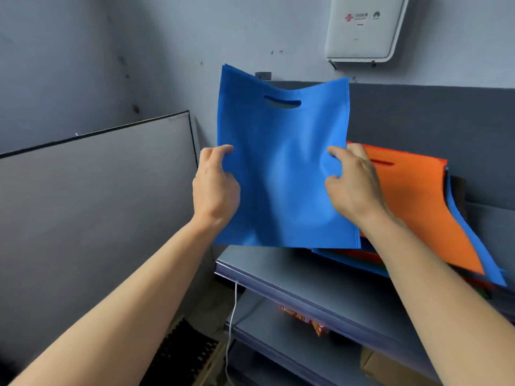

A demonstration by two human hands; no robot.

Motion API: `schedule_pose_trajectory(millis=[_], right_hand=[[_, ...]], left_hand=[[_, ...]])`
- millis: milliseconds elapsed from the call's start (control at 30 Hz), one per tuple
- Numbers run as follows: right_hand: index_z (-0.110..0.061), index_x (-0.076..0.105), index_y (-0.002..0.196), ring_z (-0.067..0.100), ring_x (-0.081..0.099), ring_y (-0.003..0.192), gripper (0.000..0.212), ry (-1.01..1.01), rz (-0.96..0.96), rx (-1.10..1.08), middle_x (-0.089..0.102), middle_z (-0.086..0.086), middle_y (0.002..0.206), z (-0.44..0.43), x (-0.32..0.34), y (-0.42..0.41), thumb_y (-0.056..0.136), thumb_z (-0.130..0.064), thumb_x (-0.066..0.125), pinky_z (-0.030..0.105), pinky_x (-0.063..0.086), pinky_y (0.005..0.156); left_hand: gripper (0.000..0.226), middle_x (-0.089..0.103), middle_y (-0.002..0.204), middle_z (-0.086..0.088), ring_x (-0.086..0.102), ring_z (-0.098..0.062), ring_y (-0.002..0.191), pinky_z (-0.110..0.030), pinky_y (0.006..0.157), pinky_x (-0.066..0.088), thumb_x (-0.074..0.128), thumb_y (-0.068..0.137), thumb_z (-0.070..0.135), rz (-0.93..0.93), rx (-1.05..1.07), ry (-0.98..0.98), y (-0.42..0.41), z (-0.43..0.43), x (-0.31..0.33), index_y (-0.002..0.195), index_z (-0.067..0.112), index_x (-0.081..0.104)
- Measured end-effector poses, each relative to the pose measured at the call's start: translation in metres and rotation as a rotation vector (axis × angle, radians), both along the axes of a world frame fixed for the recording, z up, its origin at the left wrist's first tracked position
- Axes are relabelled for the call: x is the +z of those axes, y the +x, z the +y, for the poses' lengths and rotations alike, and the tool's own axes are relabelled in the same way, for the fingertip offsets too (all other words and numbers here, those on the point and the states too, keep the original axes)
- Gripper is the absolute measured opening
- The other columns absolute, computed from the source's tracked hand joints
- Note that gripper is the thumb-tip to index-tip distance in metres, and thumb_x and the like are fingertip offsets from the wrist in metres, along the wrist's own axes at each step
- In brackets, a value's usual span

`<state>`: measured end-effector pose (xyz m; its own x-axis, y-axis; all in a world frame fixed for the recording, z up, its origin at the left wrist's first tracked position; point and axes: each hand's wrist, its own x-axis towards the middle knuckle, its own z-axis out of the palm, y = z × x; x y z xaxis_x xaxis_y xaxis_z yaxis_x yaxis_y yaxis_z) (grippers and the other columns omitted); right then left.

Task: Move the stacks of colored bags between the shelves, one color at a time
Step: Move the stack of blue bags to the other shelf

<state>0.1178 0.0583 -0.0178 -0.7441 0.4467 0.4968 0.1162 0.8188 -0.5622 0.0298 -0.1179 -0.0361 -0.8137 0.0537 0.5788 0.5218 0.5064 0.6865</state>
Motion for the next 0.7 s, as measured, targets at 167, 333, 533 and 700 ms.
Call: schedule_pose_trajectory(millis=[167, 333, 533, 700], right_hand=[[-0.007, 0.042, 0.138, 0.026, 0.044, 0.121, 0.053, 0.018, 0.026, 0.188, 0.035, 0.006, 0.142, -0.059, -0.006, -0.003, 0.086, 0.006, 0.042, 0.027, 0.034, 0.093], [-0.004, 0.047, 0.134, 0.029, 0.049, 0.117, 0.053, -0.009, 0.116, 0.394, 0.038, 0.011, 0.139, -0.131, -0.004, -0.007, 0.083, 0.009, 0.043, 0.027, 0.033, 0.094], [-0.003, 0.048, 0.133, 0.028, 0.05, 0.112, 0.052, -0.021, 0.209, 0.584, 0.041, 0.012, 0.135, -0.21, 0.005, 0.001, 0.083, 0.009, 0.044, 0.022, 0.032, 0.089], [-0.005, 0.047, 0.134, 0.028, 0.051, 0.101, 0.053, -0.022, 0.21, 0.691, 0.039, 0.011, 0.135, -0.275, 0.009, 0.013, 0.083, 0.01, 0.044, 0.024, 0.035, 0.083]], left_hand=[[0.051, 0.047, 0.127, 0.003, 0.051, -0.019, 0.105, -0.031, 0.092, 0.042, 0.035, 0.085, -0.009, -0.012, 0.182, 0.017, 0.036, -0.067, -0.002, 0.126, 0.015, 0.052], [0.05, 0.047, 0.127, 0.001, 0.052, -0.019, 0.103, -0.024, 0.088, 0.042, 0.036, 0.084, -0.01, 0.023, 0.391, 0.017, 0.074, -0.142, 0.005, 0.125, 0.012, 0.052], [0.05, 0.047, 0.126, -0.006, 0.053, -0.025, 0.1, -0.025, 0.087, 0.038, 0.039, 0.081, -0.011, 0.085, 0.611, 0.002, 0.11, -0.218, 0.013, 0.125, 0.007, 0.053], [0.049, 0.046, 0.126, -0.007, 0.052, -0.022, 0.103, -0.022, 0.086, 0.038, 0.041, 0.08, -0.011, 0.112, 0.703, 0.008, 0.142, -0.278, 0.011, 0.124, 0.005, 0.053]])
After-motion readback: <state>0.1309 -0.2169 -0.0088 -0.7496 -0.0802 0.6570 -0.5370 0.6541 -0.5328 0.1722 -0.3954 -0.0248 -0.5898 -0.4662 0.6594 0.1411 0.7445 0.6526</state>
